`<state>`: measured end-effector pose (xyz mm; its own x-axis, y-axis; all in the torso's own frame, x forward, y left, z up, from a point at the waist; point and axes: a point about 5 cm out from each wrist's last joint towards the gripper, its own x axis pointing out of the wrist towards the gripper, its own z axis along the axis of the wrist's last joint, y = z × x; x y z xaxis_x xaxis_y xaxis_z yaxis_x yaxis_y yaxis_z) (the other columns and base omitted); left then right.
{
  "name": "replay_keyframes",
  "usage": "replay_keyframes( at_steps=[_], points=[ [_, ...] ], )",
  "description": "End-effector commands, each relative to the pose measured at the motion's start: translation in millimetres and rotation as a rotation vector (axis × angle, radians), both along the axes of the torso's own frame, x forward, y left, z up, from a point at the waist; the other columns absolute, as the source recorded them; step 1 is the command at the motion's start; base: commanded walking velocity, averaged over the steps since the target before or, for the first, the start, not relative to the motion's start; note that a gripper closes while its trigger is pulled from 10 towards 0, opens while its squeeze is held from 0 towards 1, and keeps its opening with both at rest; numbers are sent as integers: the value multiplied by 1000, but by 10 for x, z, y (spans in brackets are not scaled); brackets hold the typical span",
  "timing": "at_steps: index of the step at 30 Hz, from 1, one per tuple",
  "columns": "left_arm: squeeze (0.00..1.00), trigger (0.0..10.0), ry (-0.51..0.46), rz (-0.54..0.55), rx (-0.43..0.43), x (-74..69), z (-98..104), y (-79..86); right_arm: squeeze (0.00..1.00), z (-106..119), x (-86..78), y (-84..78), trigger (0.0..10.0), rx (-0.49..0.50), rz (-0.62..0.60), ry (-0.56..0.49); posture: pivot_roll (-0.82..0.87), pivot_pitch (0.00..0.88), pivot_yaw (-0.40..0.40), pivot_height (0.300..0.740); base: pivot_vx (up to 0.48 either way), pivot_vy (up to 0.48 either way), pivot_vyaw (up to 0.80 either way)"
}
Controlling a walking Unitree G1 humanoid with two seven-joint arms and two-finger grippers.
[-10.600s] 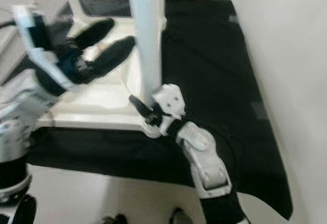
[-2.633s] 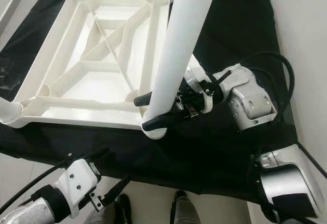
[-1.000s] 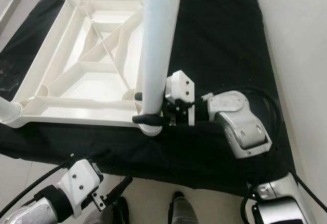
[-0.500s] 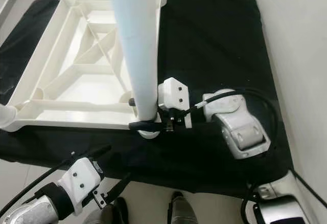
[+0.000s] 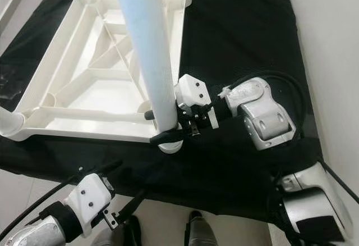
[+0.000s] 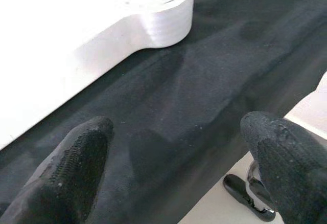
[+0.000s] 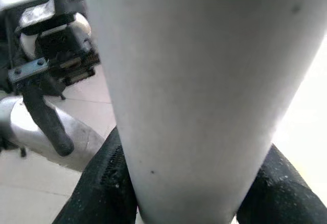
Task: Building children table
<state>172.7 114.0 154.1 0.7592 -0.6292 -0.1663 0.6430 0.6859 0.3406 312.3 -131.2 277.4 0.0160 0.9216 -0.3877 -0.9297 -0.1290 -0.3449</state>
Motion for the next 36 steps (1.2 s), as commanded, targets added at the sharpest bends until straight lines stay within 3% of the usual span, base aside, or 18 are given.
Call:
replay_keyframes(
  at_steps=[1,13,16,20,24,32,35,36],
  points=[
    [0,10000,35,-2,0,-37,-63,-12,0,-208,47,-31,10000,-22,-36,120,-7,355,18,740,0,0,0],
    [0,10000,34,1,-3,-39,-57,-12,0,-308,204,-20,10000,74,-182,133,-11,363,15,740,0,0,0],
    [0,10000,34,1,-3,-39,-58,-14,0,-339,180,-28,10000,92,-200,124,-12,365,16,740,0,0,0],
    [0,10000,34,0,-3,-31,-58,-9,0,-457,-16,-55,10000,113,-205,94,-18,367,19,740,0,0,0],
    [0,10000,34,-2,-2,-25,-60,-6,0,-521,-85,-40,10000,115,-222,83,-21,365,17,740,0,0,0],
    [0,10000,29,3,2,-16,-63,2,0,-848,-333,251,10000,152,-462,88,-23,361,5,740,0,0,0],
    [0,10000,26,3,4,-5,-65,9,0,-960,-349,353,10000,183,-689,81,-24,354,10,740,0,0,0],
    [0,10000,26,3,4,-5,-65,9,0,-960,-349,353,10000,183,-689,81,-24,354,10,740,0,0,0]
  ],
)
